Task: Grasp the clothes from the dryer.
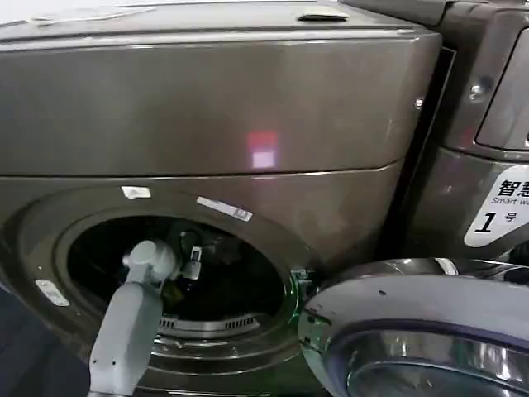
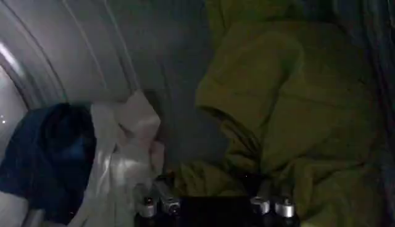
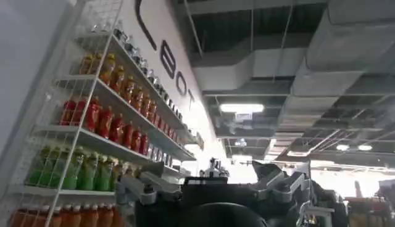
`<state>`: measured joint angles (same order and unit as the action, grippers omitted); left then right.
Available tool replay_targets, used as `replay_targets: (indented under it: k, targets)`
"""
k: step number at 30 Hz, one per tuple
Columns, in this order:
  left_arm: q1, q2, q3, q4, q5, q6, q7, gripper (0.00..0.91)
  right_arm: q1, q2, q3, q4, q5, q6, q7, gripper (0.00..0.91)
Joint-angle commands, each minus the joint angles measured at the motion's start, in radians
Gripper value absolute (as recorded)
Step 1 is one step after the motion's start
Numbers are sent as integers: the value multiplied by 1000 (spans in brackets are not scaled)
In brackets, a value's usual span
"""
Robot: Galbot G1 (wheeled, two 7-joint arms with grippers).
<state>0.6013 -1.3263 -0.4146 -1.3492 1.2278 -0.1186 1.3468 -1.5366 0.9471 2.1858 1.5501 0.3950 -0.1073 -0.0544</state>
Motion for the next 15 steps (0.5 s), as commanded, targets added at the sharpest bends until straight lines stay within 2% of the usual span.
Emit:
replay_targets:
  k: [1, 15]
  targets:
    - [-3, -8, 5, 12, -22, -4, 2, 0, -2, -3, 3, -5, -12, 2, 0, 907]
    - [-17, -17, -8, -13, -60, 30, 1, 0, 2, 2, -5, -2, -13, 4, 3, 907]
